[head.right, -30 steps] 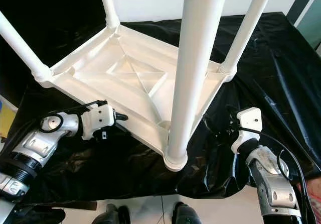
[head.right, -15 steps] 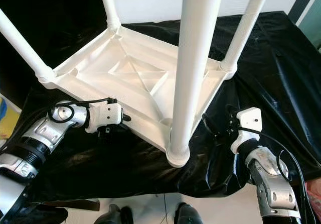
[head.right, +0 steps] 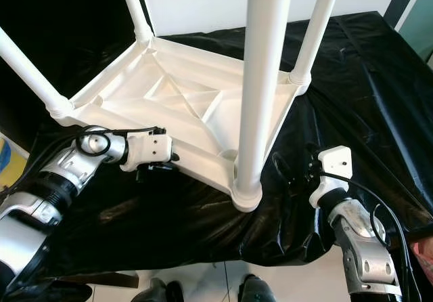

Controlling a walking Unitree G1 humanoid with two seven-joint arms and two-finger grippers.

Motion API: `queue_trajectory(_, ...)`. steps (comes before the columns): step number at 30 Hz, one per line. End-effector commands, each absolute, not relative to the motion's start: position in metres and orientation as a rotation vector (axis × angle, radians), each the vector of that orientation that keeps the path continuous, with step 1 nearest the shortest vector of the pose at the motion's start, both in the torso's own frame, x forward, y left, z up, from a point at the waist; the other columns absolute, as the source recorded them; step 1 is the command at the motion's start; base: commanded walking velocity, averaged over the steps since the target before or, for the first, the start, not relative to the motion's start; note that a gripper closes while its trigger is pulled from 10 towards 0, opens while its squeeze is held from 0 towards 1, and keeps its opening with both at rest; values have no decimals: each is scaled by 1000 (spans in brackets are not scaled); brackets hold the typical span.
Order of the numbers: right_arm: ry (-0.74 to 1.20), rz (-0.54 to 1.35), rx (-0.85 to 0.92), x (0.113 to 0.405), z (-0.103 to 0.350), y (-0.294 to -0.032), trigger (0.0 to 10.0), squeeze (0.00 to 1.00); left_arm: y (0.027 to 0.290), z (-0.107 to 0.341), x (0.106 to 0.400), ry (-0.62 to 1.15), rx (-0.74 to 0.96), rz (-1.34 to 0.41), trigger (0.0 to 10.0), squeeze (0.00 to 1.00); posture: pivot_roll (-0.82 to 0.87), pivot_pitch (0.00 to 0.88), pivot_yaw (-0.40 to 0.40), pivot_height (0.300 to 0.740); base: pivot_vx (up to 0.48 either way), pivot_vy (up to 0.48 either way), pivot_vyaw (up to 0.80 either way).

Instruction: Building children table

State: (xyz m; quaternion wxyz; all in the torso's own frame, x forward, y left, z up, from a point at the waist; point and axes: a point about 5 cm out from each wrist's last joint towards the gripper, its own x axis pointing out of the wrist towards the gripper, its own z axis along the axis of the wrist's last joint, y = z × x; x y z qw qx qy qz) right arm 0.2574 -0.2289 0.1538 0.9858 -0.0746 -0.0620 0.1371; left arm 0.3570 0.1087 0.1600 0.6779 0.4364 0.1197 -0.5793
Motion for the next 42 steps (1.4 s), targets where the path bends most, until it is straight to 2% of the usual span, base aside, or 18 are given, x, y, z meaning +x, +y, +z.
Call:
queue_trajectory(1, -129, 251, -149, 259, 152, -229, 10000, 0, 130, 145, 370, 295, 898, -995, 0, 0, -145, 163, 95, 740, 0, 0, 0)
queue_trajectory(8, -130, 259, -151, 261, 153, -227, 10000, 0, 136, 146, 376, 322, 868, -896, 0, 0, -148, 153, 92, 740, 0, 0, 0)
queue_trajectory(13, -130, 266, -150, 262, 153, -226, 10000, 0, 133, 143, 371, 306, 861, -950, 0, 0, -145, 149, 86, 740, 0, 0, 0)
queue_trajectory(14, -129, 270, -151, 263, 153, -226, 10000, 0, 131, 141, 369, 306, 849, -983, 2667, 0, -145, 149, 86, 740, 0, 0, 0)
queue_trajectory(15, -129, 274, -153, 263, 153, -226, 10000, 0, 130, 140, 365, 310, 837, -1031, 9608, 0, -143, 146, 83, 740, 0, 0, 0)
queue_trajectory(21, -130, 275, -158, 264, 153, -225, 10000, 0, 128, 137, 363, 316, 827, -1090, 9608, 0, -143, 146, 83, 740, 0, 0, 0)
queue_trajectory(22, -131, 277, -161, 265, 154, -226, 10000, 0, 129, 136, 363, 341, 801, -1097, 10000, 1000, -143, 139, 79, 740, 0, 0, 0)
queue_trajectory(27, -134, 284, -164, 267, 155, -226, 10000, 0, 127, 138, 364, 342, 797, -1085, 10000, 1000, -147, 136, 79, 740, 0, 0, 0)
queue_trajectory(28, -134, 284, -164, 266, 155, -226, 10000, 0, 125, 139, 368, 356, 779, -1039, 10000, 0, -150, 138, 80, 740, 0, 0, 0)
queue_trajectory(33, -134, 279, -163, 265, 155, -227, 10000, 0, 124, 137, 371, 405, 758, -967, 10000, 0, -149, 144, 81, 740, 0, 0, 0)
queue_trajectory(34, -133, 277, -164, 265, 155, -227, 10000, 0, 126, 136, 372, 417, 761, -944, 0, 0, -149, 147, 84, 740, 0, 0, 0)
queue_trajectory(42, -133, 266, -164, 263, 154, -228, 10000, 0, 138, 134, 373, 454, 707, -856, 0, 0, -145, 154, 92, 740, 0, 0, 0)
